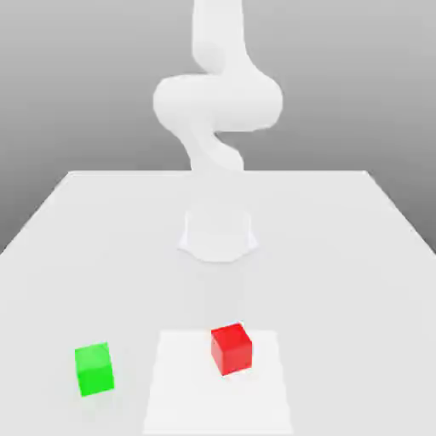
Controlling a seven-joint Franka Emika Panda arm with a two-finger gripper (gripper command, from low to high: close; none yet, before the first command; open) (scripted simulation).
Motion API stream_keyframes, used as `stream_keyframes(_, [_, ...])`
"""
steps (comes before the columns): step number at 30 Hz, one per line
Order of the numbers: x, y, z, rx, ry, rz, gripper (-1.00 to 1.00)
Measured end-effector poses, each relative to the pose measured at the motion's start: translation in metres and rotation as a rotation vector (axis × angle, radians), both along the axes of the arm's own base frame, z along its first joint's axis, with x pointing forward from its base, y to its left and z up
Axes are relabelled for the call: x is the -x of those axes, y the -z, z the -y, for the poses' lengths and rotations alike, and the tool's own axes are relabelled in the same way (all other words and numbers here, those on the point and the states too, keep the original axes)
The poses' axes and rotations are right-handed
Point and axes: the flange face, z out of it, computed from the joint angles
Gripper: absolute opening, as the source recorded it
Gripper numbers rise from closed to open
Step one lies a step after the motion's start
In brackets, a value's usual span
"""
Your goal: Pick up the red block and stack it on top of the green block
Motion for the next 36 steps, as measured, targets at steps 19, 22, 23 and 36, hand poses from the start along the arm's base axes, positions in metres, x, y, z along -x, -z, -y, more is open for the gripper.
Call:
stream_keyframes(19, [0.002, 0.448, -0.026, 0.163, -0.329, -0.687, 0.00])
stream_keyframes(22, [0.003, 0.468, -0.026, 0.173, -0.337, -0.695, 0.00])
stream_keyframes(23, [0.003, 0.474, -0.026, 0.173, -0.338, -0.695, 0.00])
stream_keyframes(36, [0.008, 0.519, -0.026, 0.170, -0.335, -0.704, -1.00])
